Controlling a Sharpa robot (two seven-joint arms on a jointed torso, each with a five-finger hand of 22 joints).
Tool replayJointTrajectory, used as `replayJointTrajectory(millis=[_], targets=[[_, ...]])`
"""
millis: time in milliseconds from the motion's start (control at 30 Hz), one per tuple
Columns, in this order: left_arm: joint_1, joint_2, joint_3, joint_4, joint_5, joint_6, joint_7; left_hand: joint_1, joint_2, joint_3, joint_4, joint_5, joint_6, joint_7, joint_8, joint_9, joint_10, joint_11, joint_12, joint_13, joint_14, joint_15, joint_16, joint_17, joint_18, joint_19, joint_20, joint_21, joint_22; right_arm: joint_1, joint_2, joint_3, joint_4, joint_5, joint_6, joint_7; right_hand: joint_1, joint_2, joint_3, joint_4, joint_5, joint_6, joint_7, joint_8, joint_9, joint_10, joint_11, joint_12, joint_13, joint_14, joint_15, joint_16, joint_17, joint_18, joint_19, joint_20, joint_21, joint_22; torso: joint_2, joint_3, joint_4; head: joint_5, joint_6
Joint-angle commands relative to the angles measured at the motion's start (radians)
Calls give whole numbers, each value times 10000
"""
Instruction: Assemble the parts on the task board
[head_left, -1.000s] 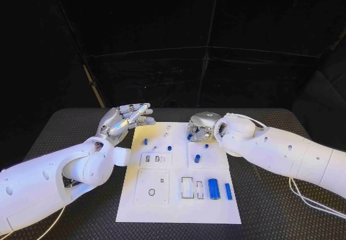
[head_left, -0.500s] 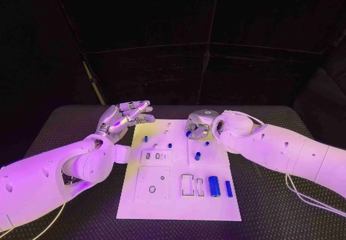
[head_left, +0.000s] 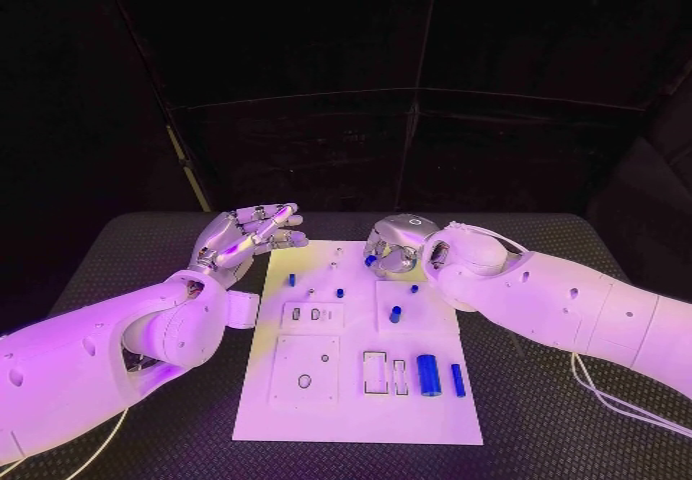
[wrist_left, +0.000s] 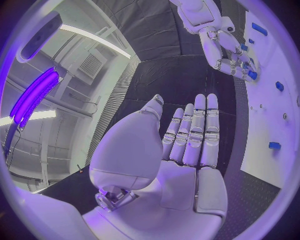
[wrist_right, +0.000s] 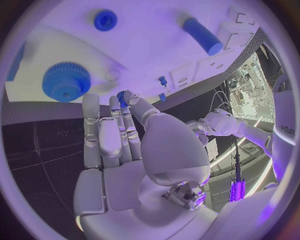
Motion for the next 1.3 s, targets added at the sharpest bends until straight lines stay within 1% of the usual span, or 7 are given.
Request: replayJointTrajectory(millis=[33, 200, 300, 567, 633, 833, 1300], targets=[[14, 2, 16, -24, -50, 133, 40, 66, 9, -16, -52, -51, 6, 110, -65, -10, 37, 51, -25, -17, 71, 23, -35, 13, 132, 99, 0, -37, -10, 113, 282, 10, -224, 173, -1284, -35, -76, -78, 183, 54, -19, 69, 15, -19, 17, 39, 22, -17, 5, 339, -62, 97, 51, -23, 23, -6, 134, 65, 26, -2, 48, 2, 56], [15, 13, 17, -49, -50, 143, 38, 72, 13, -17, -60, -50, 3, 112, -76, -10, 33, 53, -38, -16, 72, 25, -46, 16, 132, 102, 1, -40, -14, 209, 738, 10, -780, 310, -1527, -5, -165, -153, 304, 149, -208, 70, 12, -42, 13, 33, 23, -35, 0, 329, -58, 144, 68, -26, 3, 7, 193, 114, 53, -10, 30, 44, 90], [15, 34, 18, -69, -50, 150, 38, 72, 14, -17, -61, -50, 4, 112, -77, -10, 33, 53, -40, -16, 72, 26, -48, 16, 131, 102, 1, -40, -15, 257, 1050, 10, -1155, 377, -1549, 48, -216, -230, 401, 219, -328, 59, 18, -63, 10, 15, 27, -48, -5, 321, -54, 182, 83, -27, -15, 19, 234, 143, 49, -20, 42, 68, 81], [24, 67, 22, -66, -50, 162, 33, 75, 18, -17, -64, -49, 5, 110, -81, -10, 34, 53, -44, -16, 69, 27, -54, 17, 130, 102, 2, -43, -17, 320, 1596, 9, -1783, 467, -1078, 140, -278, -328, 514, 324, -473, 23, 32, -88, 5, -57, 51, -73, -20, 314, -39, 235, 110, -33, -25, 38, 286, 189, 97, -34, 102, 54, 62], [28, 59, 23, -66, -50, 157, 30, 75, 18, -17, -64, -49, 5, 110, -81, -10, 34, 53, -44, -16, 69, 27, -54, 17, 130, 102, 2, -43, -17, 325, 1664, 9, -1870, 472, -877, 143, -292, -347, 525, 342, -490, 17, 35, -91, 4, -67, 55, -74, -21, 313, -36, 242, 111, -34, -26, 42, 293, 193, 108, -39, 115, 50, 45], [36, 44, 29, -48, -50, 151, 31, 75, 18, -17, -64, -49, 5, 110, -81, -10, 34, 53, -44, -16, 69, 27, -54, 17, 130, 102, 2, -43, -17, 330, 1787, 7, -2015, 478, -467, 163, -309, -366, 534, 364, -512, 15, 36, -91, 5, -70, 57, -71, -21, 312, -33, 252, 119, -34, -28, 46, 299, 196, 113, -28, 85, 90, 6], [50, 71, 47, -50, -50, 147, 24, 82, 21, -19, -73, -49, 6, 108, -92, -9, 34, 54, -56, -15, 64, 30, -69, 19, 129, 101, 3, -49, -23, 333, 2078, 2, -2367, 458, -234, 142, -356, -433, 560, 426, -538, -13, 42, -101, 2, -105, 67, -76, -26, 304, -23, 264, 107, -38, -23, 57, 329, 230, 120, -32, 94, 135, -33]])
